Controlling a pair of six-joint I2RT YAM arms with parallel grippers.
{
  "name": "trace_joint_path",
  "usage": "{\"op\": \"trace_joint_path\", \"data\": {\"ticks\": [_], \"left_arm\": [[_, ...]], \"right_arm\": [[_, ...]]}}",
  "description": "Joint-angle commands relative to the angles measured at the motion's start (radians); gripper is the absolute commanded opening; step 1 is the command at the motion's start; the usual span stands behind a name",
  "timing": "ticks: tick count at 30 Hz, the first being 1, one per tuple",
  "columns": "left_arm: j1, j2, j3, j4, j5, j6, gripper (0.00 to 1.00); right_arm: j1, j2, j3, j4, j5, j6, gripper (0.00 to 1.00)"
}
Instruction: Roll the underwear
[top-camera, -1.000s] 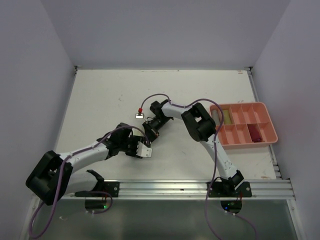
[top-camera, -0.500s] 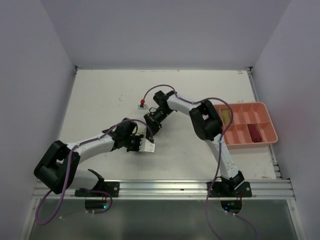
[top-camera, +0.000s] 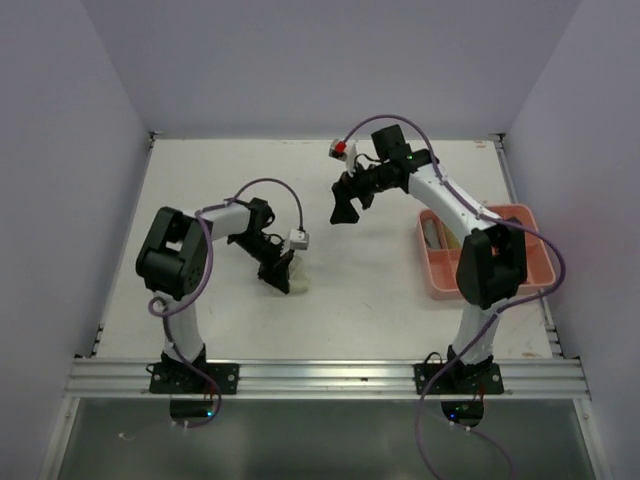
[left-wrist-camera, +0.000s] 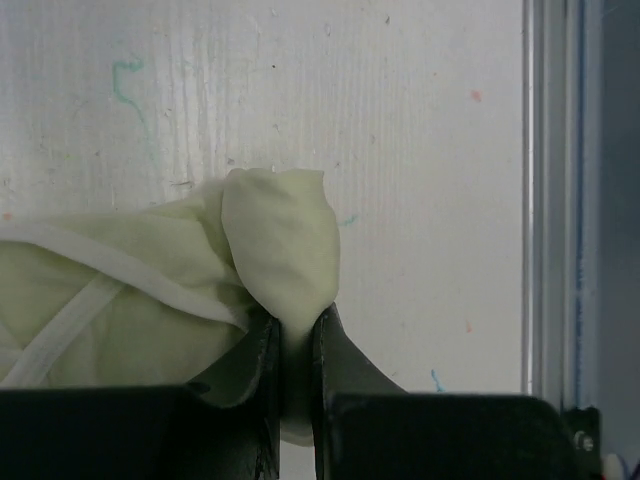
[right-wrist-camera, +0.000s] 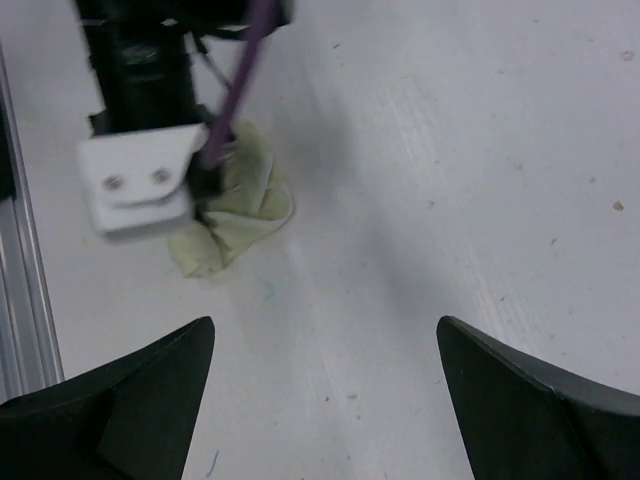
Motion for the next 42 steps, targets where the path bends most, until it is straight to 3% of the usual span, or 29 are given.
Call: {"op": "trace_joint_path", "data": {"ticks": [1,7,9,14,22,25,31,35,39,42], "left_arm": [[0.041,0.208,0.085,-0.226,0.023,0.128,0.0],[0.067,0.4,0.243,-0.39,0.027,0.247,0.0],[0.073,0.435,0.269,-0.403,0.013,0.266,0.02],[0.075,0.473,0.295,-0.4,-0.019,0.274,0.03],[0.073,0.483,0.304,-0.401,-0.015,0.258,0.04],[0.073,0.475,0.3,-0.391,-0.026,0.251,0.04],[0.073,0.469,0.298,-0.365,-0.012,0.232,0.04],[0.073,0.441,0.294,-0.357,-0.004,0.223,0.13],[0.079,0.339,0.236,-0.286,-0.019,0.154,0.4],[0.114,0.201,0.2,-0.211,-0.016,0.098,0.49]], "right_arm": [[0.068,-0.129,-0.154,0.024,0.056,-0.186,0.97],[0.289,-0.324,-0.407,0.139,0.252,-0.384,0.87],[0.361,-0.305,-0.413,0.162,0.257,-0.395,0.84],[0.54,-0.246,-0.513,0.342,0.414,-0.463,0.86],[0.594,-0.147,-0.579,0.534,0.433,-0.466,0.83],[0.594,-0.113,-0.602,0.59,0.424,-0.445,0.74],[0.594,-0.073,-0.614,0.626,0.361,-0.402,0.38],[0.591,-0.021,-0.562,0.533,0.304,-0.379,0.0],[0.575,0.025,-0.501,0.445,0.214,-0.34,0.0],[0.547,0.054,-0.466,0.37,0.134,-0.325,0.0]]}}
